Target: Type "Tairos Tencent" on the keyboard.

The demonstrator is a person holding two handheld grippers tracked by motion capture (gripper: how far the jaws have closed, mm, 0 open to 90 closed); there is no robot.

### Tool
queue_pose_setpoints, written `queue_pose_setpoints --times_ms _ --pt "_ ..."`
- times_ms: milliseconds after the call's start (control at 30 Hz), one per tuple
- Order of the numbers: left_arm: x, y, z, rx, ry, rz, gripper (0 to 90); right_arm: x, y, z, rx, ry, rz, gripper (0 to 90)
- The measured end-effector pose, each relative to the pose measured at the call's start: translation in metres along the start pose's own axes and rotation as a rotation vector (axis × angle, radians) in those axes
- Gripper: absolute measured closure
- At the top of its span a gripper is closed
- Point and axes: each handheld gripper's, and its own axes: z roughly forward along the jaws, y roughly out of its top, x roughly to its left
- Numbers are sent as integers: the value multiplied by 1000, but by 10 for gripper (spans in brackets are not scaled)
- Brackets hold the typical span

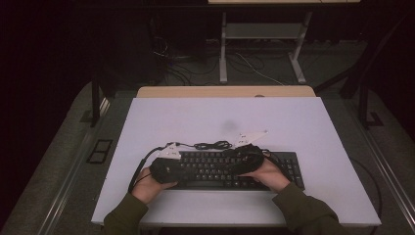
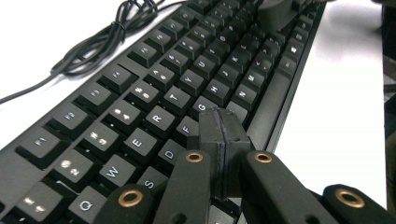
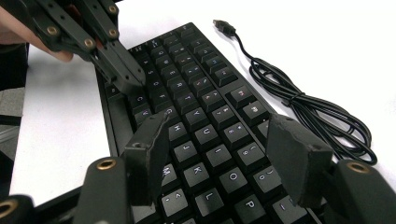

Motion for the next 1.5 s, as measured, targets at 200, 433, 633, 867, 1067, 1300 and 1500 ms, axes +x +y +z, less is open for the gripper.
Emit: queue_pose_setpoints --times_ms 200,433,633,867,1067,1300,1500 --pt "0 2 -3 -14 6 -4 894 0 0 0 0 0 0 388" --pt "1 5 -7 -44 23 -17 813 0 0 1 2 1 -3 388" --pt "3 7 -9 -54 41 -11 652 1 0 1 3 2 -2 388" --pt "9 9 -9 -71 60 -14 648 1 0 2 5 5 -6 387" --pt "16 10 -8 -67 83 -21 838 1 0 3 7 6 -1 384" --pt "22 10 -6 -63 99 -32 894 1 0 3 7 6 -3 384" --pt "24 9 -2 -38 98 -27 894 1 0 3 4 5 0 384"
